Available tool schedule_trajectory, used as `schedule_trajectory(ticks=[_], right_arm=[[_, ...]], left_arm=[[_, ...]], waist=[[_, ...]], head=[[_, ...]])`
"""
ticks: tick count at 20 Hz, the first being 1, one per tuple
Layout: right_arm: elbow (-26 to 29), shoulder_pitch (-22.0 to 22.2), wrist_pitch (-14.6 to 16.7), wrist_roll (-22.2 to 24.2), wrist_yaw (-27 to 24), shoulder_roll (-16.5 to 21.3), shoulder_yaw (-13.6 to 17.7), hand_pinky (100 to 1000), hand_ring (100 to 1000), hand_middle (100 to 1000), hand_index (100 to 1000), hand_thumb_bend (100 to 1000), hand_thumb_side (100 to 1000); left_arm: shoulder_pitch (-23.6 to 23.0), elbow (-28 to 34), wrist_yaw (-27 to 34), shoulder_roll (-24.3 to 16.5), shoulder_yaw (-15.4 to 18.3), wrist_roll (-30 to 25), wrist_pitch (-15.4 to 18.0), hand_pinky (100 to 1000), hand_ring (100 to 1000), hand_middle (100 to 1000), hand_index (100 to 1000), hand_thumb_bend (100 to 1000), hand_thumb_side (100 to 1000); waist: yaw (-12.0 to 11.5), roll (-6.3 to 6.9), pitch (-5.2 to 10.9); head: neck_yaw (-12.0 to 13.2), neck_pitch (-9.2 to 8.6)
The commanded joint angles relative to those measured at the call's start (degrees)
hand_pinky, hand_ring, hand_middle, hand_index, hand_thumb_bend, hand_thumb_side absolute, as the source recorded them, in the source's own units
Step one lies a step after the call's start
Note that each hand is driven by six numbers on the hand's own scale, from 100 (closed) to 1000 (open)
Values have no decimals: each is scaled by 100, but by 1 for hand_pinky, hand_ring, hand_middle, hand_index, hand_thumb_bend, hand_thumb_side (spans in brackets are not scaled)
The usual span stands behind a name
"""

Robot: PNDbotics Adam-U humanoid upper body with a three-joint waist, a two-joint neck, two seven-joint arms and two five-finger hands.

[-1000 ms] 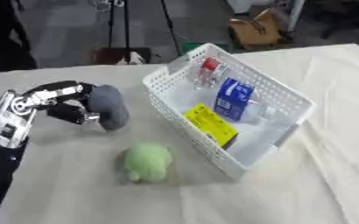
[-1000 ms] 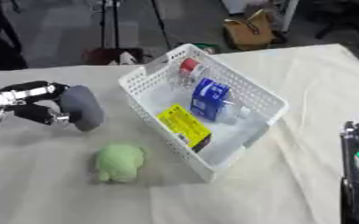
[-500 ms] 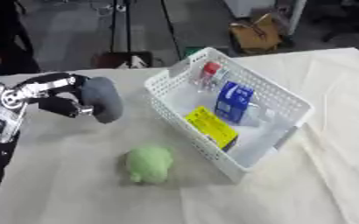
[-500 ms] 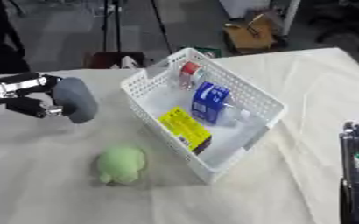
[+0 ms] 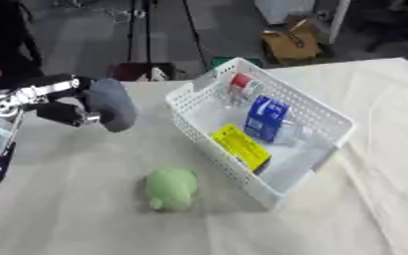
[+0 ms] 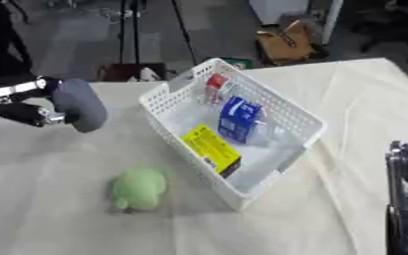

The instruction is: Pick up objects on the table and place them in the box.

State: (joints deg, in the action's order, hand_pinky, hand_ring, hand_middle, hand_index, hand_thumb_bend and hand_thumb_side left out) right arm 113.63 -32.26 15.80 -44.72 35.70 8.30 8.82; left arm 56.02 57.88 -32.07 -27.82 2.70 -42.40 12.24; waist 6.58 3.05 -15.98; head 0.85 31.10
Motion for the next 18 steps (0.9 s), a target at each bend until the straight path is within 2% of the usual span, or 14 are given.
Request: schedule_trajectory(ticks=[1, 10, 18], right_arm=[[96, -51, 0, -33, 49, 65, 6, 790, 718, 582, 793, 100, 926], [96, -41, 21, -44, 81, 44, -21, 790, 719, 583, 793, 100, 925], [96, -60, 28, -20, 73, 39, -62, 790, 720, 583, 793, 100, 926]], left_arm=[[184, 158, 115, -236, 65, 16, -36, 806, 558, 541, 452, 100, 557], [433, 285, 328, -279, -11, -56, -41, 805, 550, 536, 451, 100, 550], [813, 396, 491, -100, -162, -196, -3, 803, 549, 533, 451, 100, 541]], waist=[[-15, -5, 174], [4, 22, 231], [106, 64, 236]], head=[[-8, -9], [9, 7], [96, -21]])
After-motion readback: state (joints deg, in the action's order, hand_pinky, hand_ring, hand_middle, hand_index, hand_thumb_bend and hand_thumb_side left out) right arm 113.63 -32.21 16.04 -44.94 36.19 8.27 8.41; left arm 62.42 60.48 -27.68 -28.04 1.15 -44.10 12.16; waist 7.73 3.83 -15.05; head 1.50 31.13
